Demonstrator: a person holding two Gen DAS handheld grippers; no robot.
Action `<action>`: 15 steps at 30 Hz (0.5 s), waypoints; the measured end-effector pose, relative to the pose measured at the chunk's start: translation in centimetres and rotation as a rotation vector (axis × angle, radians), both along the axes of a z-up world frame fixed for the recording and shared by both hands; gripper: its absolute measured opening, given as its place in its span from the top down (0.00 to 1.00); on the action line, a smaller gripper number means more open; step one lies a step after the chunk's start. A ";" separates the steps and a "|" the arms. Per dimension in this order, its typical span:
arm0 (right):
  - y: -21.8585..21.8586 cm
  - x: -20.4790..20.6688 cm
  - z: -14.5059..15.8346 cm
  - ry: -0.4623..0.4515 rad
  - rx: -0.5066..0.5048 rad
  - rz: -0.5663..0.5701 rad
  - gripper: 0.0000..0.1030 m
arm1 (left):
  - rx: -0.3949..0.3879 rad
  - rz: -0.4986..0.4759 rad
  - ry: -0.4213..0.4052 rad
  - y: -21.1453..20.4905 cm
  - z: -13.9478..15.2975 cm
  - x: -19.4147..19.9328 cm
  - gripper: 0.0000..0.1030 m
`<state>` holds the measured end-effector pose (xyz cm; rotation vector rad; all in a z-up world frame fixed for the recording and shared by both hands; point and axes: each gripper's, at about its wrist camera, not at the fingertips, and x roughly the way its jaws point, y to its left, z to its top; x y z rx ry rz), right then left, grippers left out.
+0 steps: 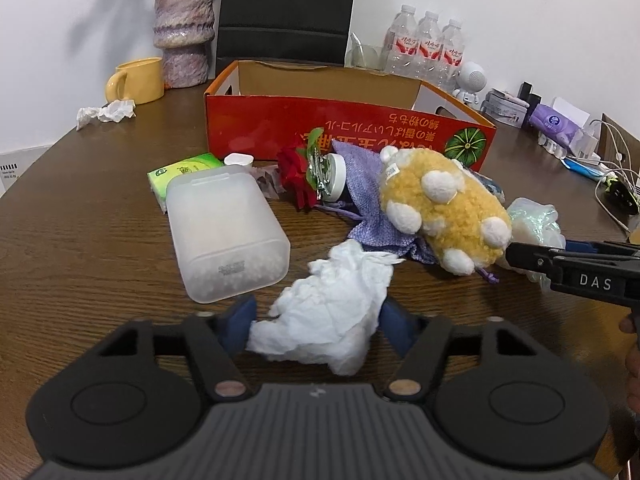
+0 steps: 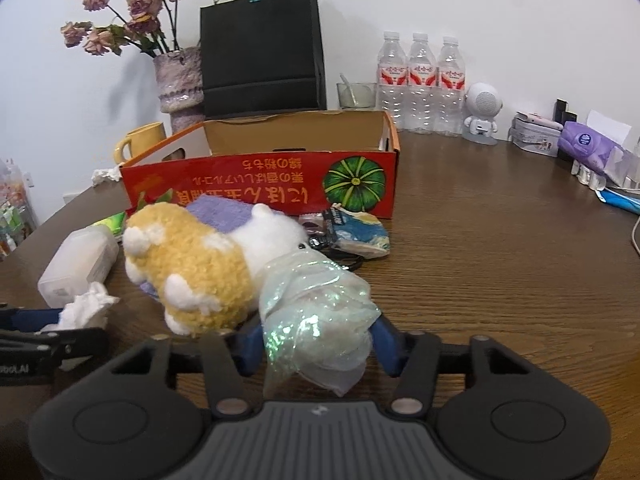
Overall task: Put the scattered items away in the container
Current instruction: 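Carry both items over the box and open both grippers to drop them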
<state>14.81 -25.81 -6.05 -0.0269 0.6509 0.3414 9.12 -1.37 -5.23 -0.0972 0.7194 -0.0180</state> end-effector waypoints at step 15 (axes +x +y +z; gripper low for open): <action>-0.7 -2.2 2.6 -0.095 0.048 0.013 0.60 | -0.032 -0.054 -0.113 1.1 3.6 -2.1 0.68</action>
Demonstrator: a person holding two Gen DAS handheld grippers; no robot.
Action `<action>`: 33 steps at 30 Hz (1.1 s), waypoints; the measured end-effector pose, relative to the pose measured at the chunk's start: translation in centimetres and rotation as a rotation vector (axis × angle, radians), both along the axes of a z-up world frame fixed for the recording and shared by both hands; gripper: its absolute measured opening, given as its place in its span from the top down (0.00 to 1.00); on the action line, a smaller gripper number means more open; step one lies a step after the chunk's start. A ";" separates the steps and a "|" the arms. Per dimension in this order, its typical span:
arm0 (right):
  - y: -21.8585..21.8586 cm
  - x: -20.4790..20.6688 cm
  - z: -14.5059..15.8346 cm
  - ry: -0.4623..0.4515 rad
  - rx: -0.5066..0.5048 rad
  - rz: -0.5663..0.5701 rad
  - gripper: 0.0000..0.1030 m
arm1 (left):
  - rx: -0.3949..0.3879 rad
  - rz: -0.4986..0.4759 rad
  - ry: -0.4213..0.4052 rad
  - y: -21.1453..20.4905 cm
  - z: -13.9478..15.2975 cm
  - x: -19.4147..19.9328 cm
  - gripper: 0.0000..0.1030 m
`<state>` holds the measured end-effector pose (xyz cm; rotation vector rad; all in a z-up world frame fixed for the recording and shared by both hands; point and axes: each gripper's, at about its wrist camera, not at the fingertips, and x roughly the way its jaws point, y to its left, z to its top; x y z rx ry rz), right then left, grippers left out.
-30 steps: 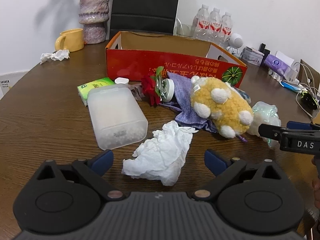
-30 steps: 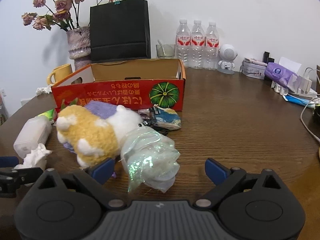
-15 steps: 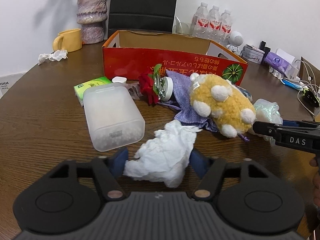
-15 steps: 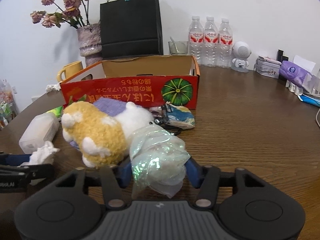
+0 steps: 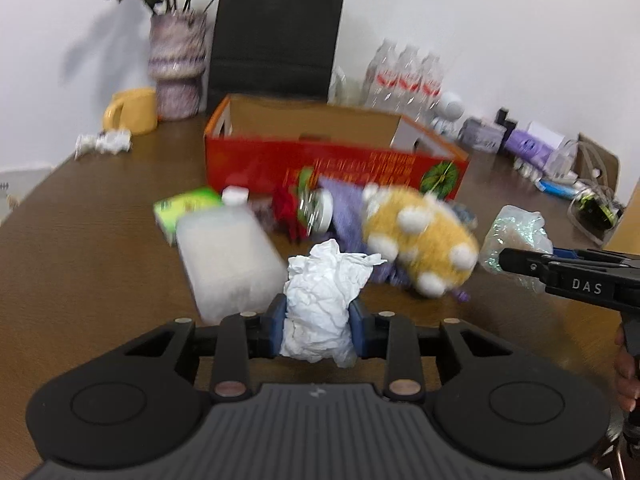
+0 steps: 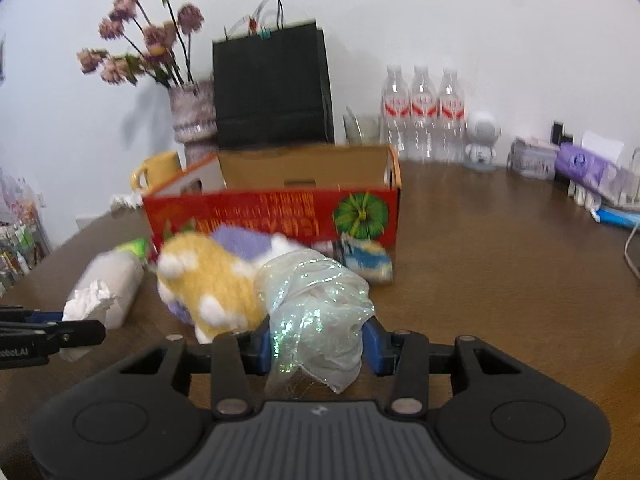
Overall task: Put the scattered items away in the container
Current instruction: 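Carry both items over the box and open both grippers to drop them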
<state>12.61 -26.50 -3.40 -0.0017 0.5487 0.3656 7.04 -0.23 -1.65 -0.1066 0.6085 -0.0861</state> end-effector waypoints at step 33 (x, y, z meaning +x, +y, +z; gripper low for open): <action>9.6 31.2 -0.1 0.330 -0.161 -0.024 0.52 | 0.068 0.131 0.280 1.5 0.4 33.6 0.56</action>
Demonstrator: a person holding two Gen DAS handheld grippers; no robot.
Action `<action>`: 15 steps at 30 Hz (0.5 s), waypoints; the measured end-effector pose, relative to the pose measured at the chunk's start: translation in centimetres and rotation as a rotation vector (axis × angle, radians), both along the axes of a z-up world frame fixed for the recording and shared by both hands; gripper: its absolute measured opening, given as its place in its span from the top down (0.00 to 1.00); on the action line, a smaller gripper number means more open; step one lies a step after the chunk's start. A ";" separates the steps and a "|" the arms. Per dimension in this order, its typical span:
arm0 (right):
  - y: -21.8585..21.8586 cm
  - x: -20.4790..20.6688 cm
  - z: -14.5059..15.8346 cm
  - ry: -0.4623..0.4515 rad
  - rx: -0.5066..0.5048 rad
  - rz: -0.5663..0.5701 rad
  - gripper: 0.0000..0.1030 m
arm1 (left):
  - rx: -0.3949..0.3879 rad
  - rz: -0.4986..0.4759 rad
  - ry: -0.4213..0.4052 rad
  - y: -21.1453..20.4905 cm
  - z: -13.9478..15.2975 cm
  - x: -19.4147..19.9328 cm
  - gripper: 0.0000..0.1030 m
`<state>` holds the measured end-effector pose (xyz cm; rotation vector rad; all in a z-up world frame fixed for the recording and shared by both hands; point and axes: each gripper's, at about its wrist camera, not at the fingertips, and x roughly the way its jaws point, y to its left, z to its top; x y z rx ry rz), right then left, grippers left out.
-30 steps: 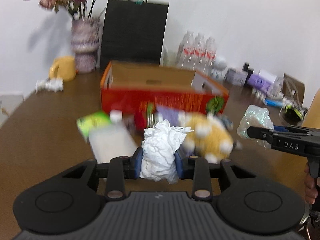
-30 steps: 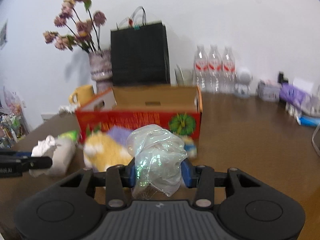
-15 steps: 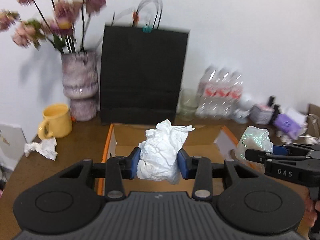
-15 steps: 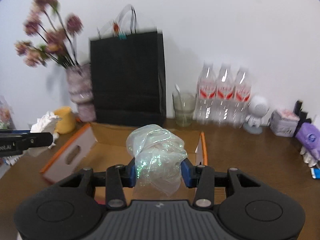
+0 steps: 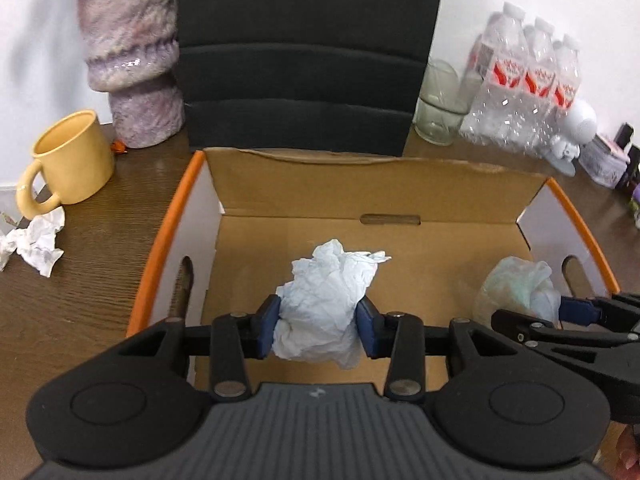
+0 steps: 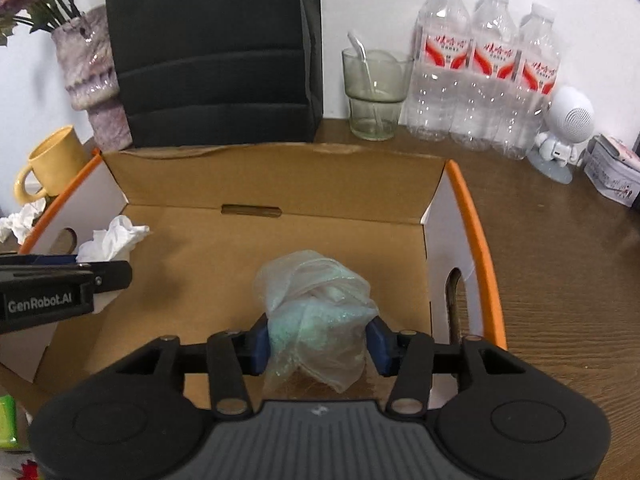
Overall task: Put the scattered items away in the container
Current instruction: 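Carry both items over the box and open both grippers to drop them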
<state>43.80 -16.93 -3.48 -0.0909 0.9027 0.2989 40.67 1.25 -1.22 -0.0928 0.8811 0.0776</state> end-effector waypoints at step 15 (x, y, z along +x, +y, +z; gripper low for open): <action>-2.0 -3.6 3.8 -0.063 0.072 0.013 0.12 | -0.036 -0.005 -0.105 1.0 3.8 -4.1 0.00</action>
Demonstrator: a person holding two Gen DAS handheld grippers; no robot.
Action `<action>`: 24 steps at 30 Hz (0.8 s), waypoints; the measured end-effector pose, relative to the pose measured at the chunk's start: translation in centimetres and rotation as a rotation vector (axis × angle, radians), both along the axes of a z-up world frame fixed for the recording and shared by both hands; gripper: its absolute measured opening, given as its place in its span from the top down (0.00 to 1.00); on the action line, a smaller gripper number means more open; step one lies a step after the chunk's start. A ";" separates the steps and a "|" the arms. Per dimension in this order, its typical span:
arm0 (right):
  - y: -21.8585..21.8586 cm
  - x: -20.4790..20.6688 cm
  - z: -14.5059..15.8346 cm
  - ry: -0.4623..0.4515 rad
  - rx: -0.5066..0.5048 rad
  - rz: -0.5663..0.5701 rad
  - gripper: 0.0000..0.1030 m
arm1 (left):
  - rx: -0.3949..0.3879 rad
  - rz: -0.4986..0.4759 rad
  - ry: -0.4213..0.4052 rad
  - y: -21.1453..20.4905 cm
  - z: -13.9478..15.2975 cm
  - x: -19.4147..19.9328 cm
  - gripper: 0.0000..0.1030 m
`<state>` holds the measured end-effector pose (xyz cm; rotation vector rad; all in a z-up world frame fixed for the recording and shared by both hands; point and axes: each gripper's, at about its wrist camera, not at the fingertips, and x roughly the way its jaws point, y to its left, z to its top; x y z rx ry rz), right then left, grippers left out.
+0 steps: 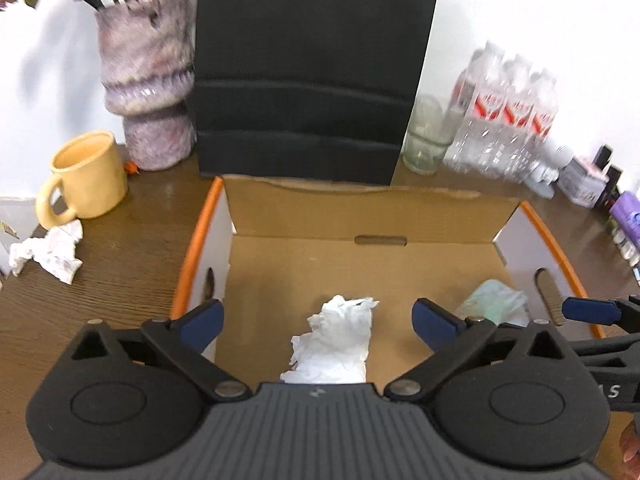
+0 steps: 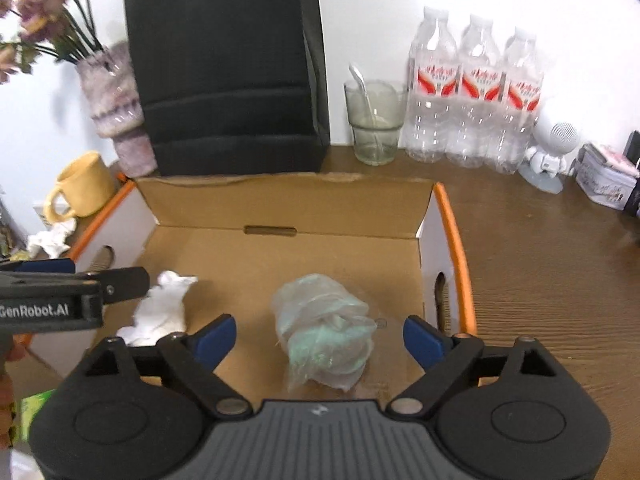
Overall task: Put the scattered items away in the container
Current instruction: 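Carry both items over the box and open both grippers to drop them, then grasp the plush toy with the right gripper while the left grasps the frosted container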
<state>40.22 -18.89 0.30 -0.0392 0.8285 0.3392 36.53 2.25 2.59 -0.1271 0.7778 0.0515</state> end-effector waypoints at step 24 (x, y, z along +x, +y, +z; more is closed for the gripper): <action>-5.0 -24.2 1.6 -0.248 0.095 0.047 0.11 | -0.010 0.037 -0.265 3.6 0.0 -24.4 0.00</action>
